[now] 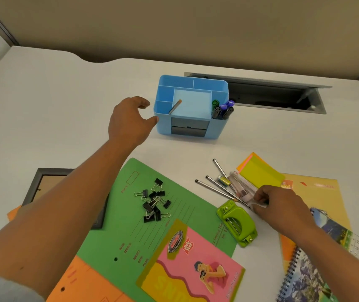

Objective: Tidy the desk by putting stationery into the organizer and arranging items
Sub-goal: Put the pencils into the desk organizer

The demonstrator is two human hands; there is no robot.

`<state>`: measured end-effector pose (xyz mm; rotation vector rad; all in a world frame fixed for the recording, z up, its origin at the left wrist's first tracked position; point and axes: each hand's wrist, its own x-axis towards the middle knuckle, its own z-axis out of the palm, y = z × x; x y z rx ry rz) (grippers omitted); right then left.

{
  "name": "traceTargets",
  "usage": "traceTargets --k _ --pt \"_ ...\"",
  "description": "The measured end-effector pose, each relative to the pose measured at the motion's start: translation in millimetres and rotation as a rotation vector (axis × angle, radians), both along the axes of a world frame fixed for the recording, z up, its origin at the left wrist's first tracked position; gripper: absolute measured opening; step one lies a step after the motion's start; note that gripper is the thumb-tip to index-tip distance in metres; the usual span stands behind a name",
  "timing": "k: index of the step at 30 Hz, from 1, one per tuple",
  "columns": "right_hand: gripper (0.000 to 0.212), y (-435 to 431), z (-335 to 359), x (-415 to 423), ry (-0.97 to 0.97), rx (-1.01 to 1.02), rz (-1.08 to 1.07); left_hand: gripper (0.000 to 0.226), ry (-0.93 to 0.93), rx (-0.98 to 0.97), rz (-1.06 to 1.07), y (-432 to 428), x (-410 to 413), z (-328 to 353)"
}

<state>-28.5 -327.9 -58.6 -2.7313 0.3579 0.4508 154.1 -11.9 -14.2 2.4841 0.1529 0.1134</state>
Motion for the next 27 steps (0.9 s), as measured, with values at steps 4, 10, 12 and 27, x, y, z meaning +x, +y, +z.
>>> traceTargets --k 4,10,12,27 --pt "0.022 -4.1 -3.4 -7.6 0.016 0.002 0.016 0.046 -0.031 -0.056 -0.004 3.5 -20.2 -6.5" --pt "0.025 0.8 -6.0 -15.8 0.049 -0.036 0.053 0.04 -0.024 -0.137 -0.014 -4.6 -53.7 -16.1" --pt "0.025 0.8 -4.0 -18.2 0.036 -0.039 0.052 0.04 -0.011 -0.162 -0.023 -10.1 -63.1 -16.0" --pt "0.028 37.0 114.6 -1.2 -0.516 0.194 0.179 0.038 -0.01 -0.359 -0.26 -42.6 -112.2 23.7"
